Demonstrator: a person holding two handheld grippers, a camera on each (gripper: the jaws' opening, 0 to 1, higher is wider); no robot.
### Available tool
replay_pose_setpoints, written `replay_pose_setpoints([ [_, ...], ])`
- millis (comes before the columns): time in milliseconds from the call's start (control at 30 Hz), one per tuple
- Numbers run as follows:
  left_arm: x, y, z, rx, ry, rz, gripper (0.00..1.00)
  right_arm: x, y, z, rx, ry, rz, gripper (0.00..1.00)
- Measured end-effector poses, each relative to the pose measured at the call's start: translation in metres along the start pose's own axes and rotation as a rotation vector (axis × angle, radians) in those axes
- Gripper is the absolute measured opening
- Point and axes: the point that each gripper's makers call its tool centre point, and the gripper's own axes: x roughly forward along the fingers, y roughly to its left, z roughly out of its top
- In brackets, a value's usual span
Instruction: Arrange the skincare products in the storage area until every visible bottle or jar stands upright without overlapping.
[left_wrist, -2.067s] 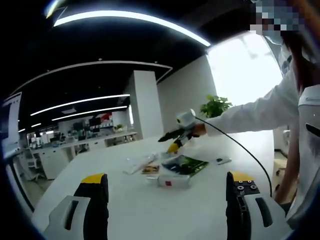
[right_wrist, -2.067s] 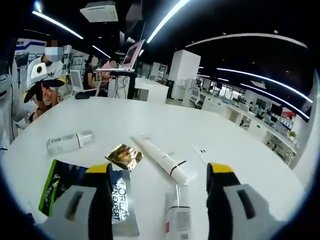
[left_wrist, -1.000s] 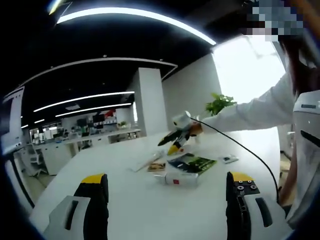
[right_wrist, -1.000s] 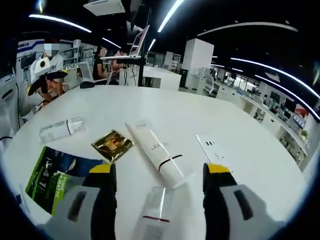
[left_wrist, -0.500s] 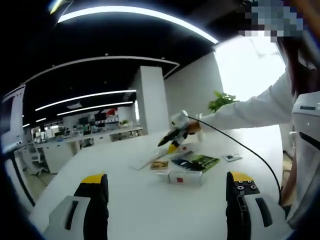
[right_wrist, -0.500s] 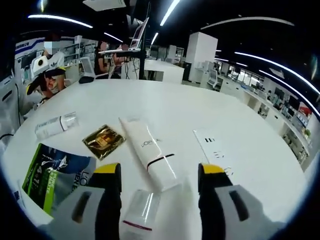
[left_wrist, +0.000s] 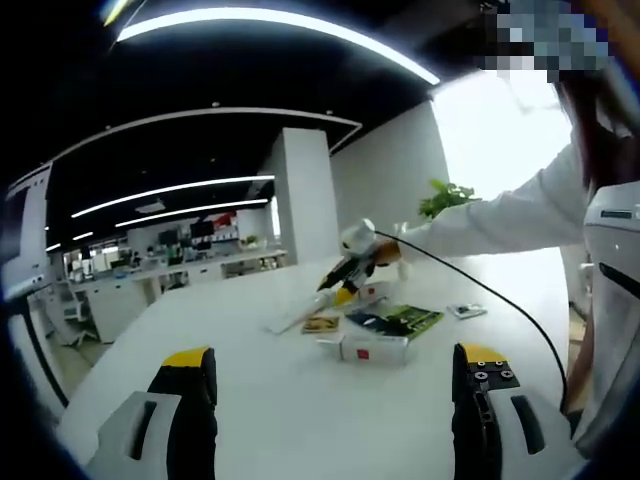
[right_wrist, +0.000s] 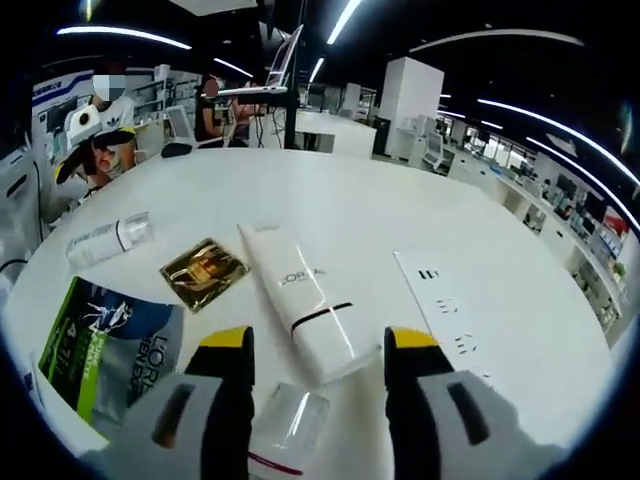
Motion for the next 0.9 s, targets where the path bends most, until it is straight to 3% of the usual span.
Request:
replay_pose_setpoints([
  [233,0.003,-0.001,0.0,-0.001,0.0,-0.008,1.0,-0.005,0.007,-0.002,0.023,0.011,0.014,0.38],
  [433,0.004,-0.005,0.001,-0.004,-0.006,-0.019,1.0,-0.004,0.02,-0.003,0.025,0.003,0.034,0.39],
  [767,0.002,-0.007,0.003,0.0,-0.008,-0.019,1.0,-0.002,0.022,-0.003,0.036,0.003,0.03,0.39],
  [900,0.003,-0.008,0.003,0.0,-0.007,-0.023,1.0,-0.001,0.021,-0.005,0.033,0.013,0.021,0.29],
])
